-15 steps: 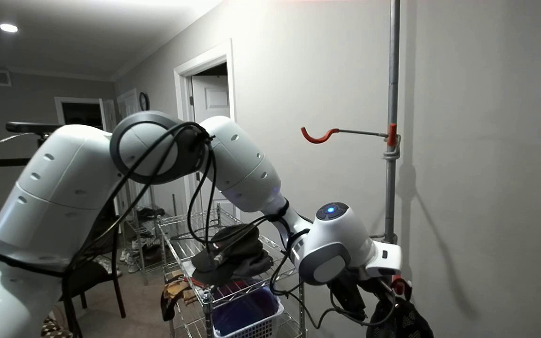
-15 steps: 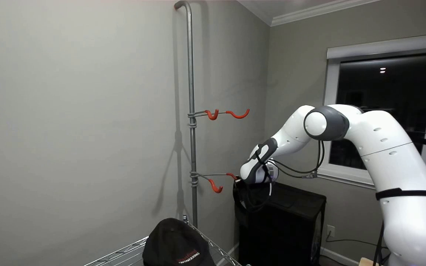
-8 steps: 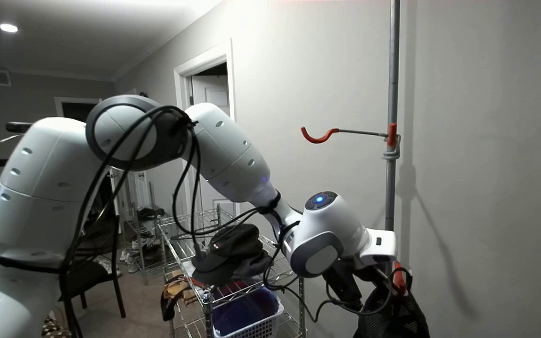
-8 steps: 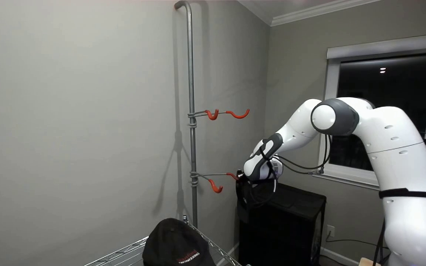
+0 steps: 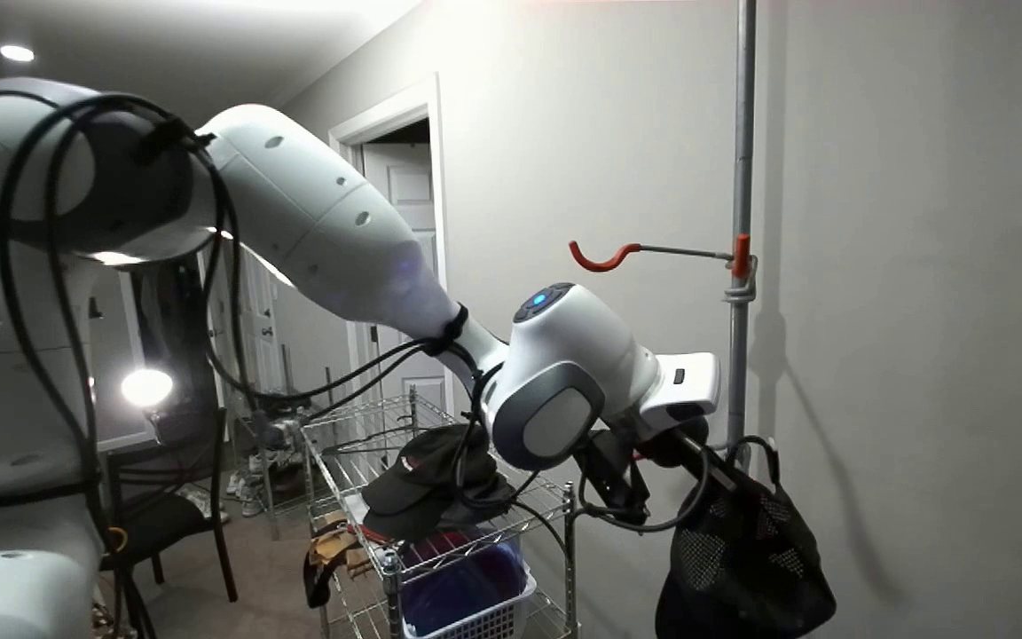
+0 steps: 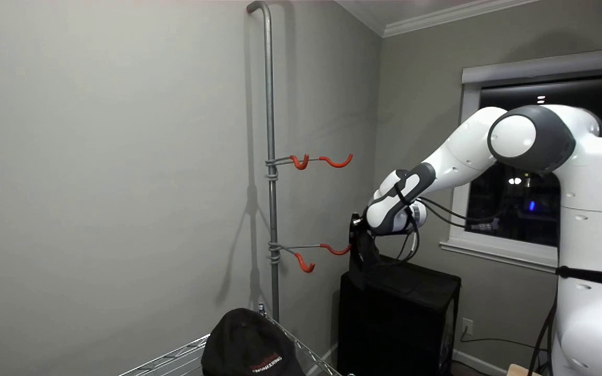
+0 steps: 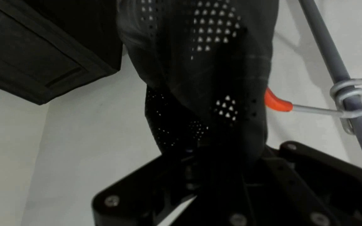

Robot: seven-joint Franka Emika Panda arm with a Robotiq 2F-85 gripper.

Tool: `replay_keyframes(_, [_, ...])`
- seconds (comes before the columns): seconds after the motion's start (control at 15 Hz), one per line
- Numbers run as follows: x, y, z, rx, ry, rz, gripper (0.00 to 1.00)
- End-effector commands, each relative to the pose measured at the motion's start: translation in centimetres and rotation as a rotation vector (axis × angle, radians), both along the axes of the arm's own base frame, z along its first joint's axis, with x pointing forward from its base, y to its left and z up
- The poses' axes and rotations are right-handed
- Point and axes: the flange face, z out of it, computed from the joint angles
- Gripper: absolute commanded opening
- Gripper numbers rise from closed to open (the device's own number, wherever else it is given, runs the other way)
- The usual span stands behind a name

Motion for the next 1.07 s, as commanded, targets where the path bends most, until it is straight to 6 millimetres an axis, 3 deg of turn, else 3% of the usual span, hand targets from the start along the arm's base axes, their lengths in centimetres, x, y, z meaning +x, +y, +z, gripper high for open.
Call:
replay_keyframes(0.0, [-2.4,-1.2,3.3,0.000,-0.014,-0.046,0.01])
replay_keyframes(0.2, [-2.9,-1.9,7.1,-0.031,-0.003,-0.111,0.01])
replay_keyframes(0.33, [-3.8,0.3,9.7,-0.053,0.025,-0.147,0.01])
replay_keyframes(0.53, [-5.6,7.0,11.9,-0.019,0.118,-0.078,0.01])
replay_keyframes(0.8, [-7.9,18.7,14.9,0.077,0.260,0.101,0.01])
replay_keyframes(1.0, [-9.5,25.7,16.4,0.110,0.332,0.174,0.01])
